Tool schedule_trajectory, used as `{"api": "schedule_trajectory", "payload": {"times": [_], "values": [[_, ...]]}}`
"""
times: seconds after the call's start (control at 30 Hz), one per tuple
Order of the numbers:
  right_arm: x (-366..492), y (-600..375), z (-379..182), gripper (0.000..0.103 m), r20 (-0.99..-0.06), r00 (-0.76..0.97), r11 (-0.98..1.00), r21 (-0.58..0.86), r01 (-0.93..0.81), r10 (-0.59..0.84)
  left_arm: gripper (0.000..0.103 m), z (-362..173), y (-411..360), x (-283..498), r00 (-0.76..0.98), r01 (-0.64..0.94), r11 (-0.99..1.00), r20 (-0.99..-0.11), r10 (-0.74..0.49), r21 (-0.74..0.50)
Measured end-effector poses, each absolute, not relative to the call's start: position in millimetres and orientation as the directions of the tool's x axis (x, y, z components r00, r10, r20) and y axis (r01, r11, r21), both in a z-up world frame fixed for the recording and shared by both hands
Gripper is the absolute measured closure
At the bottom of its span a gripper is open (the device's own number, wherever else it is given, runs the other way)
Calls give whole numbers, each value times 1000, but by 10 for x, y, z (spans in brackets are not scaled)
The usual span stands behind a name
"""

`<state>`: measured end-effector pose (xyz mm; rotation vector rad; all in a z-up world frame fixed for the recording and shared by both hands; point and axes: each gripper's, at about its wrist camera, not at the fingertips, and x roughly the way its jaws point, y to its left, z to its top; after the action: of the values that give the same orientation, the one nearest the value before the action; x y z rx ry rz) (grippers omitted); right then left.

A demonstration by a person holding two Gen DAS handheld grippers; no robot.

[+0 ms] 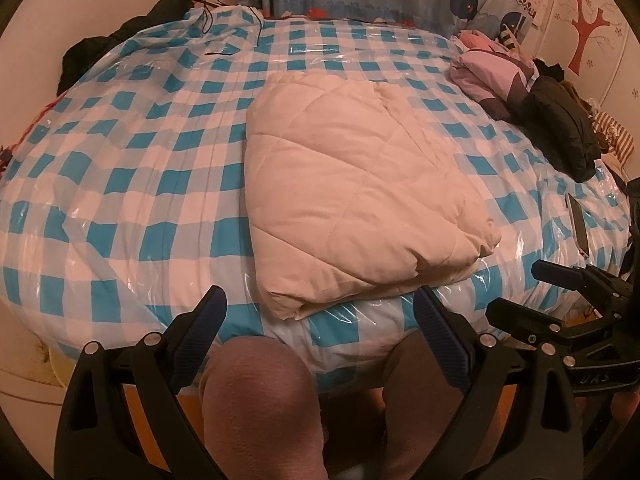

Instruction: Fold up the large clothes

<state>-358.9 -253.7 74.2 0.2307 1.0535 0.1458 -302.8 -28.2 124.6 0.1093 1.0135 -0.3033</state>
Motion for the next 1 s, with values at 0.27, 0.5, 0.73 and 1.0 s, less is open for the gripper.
{"api": "schedule_trajectory", "payload": {"times": [0.27, 0.5, 0.73, 1.0], "values": [[-3592, -2526, 726, 7, -843, 487, 966, 259, -9, 231, 13, 1246, -286, -3030, 492, 299, 953, -847, -200, -51], [-3602, -2514, 717, 7, -843, 485, 965, 260, -9, 232, 12, 1249, -286, -3029, 492, 300, 953, -847, -200, -50], [-3636, -2459, 689, 7, -844, 484, 965, 261, -10, 233, 12, 1246, -290, -3033, 495, 300, 953, -846, -198, -47], [-3614, -2481, 701, 7, -843, 484, 965, 262, -9, 233, 12, 1251, -291, -3033, 495, 300, 953, -846, -198, -47]]}}
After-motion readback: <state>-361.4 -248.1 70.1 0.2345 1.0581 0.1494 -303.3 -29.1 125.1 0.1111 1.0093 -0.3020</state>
